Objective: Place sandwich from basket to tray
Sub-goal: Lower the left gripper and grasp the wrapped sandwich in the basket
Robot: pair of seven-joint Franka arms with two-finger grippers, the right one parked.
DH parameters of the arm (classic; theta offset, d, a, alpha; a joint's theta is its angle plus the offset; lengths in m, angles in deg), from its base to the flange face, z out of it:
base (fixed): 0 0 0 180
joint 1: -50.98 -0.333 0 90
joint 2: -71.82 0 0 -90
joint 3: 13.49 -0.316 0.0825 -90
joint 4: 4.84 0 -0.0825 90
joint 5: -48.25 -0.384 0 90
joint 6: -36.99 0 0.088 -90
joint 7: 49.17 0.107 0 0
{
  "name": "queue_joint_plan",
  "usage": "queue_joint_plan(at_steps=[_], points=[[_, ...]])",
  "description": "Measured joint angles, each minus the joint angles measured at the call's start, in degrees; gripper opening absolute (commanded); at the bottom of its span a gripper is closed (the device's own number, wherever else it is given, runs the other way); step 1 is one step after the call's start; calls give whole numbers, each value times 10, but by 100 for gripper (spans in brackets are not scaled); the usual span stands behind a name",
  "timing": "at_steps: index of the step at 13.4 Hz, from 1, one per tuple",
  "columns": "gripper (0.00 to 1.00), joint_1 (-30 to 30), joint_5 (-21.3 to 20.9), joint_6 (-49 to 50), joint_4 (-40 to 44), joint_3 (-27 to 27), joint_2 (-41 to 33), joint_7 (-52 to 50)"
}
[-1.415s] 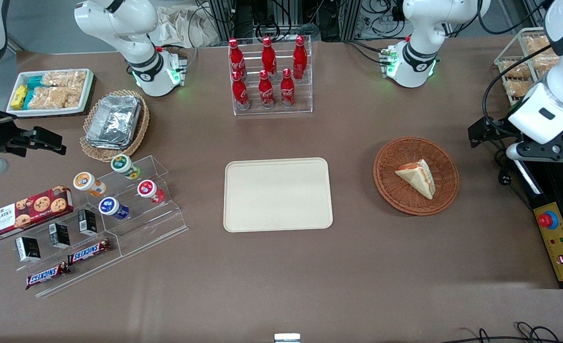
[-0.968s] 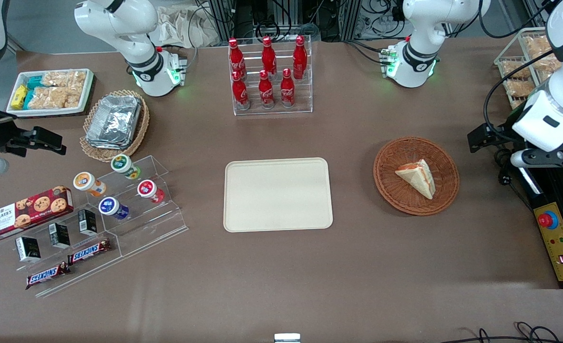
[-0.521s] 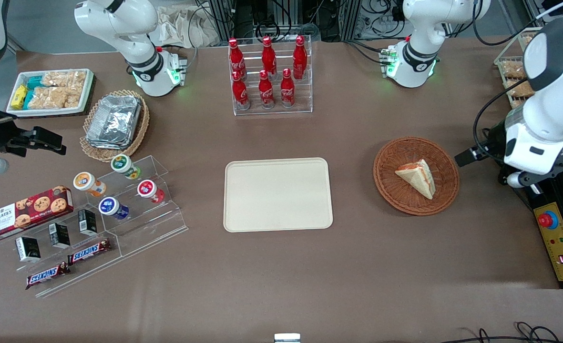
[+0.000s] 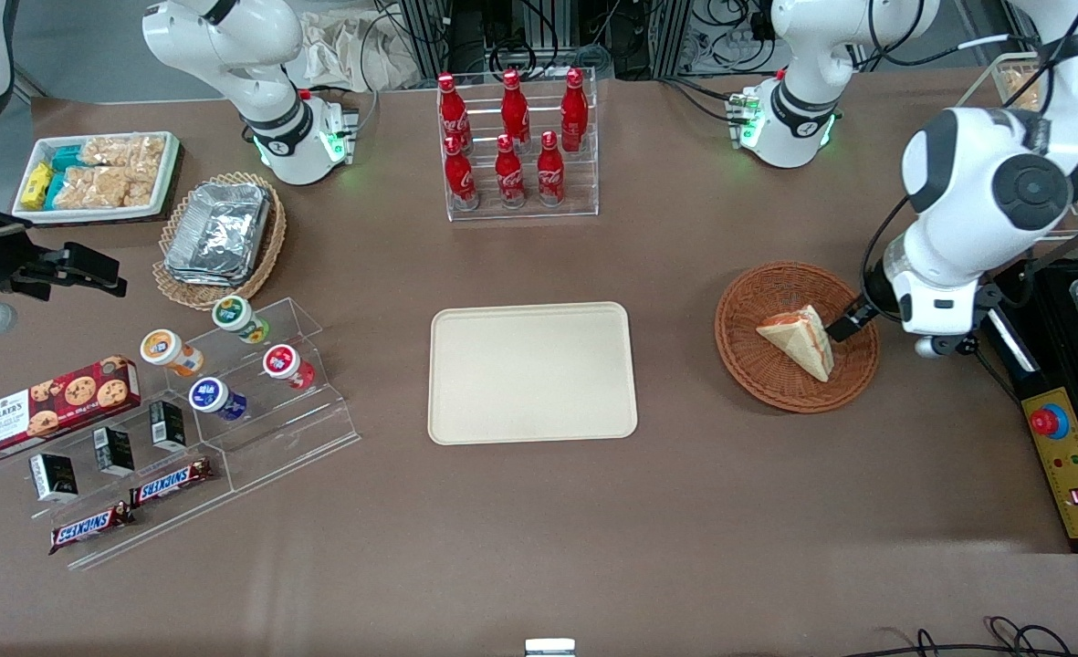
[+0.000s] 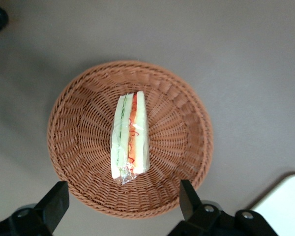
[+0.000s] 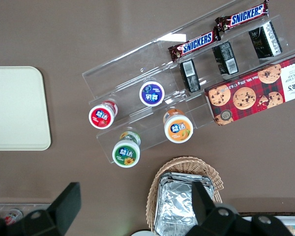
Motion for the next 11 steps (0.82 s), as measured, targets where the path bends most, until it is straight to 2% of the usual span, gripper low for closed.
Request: queue_joint_plan(at_steps=[4,8,11], points=[[100,0,0,-73,-67,3,5,-22],[100,0,1,-194,-144,3,36,-23],[97,0,1,-242,-157,3,71,-23]])
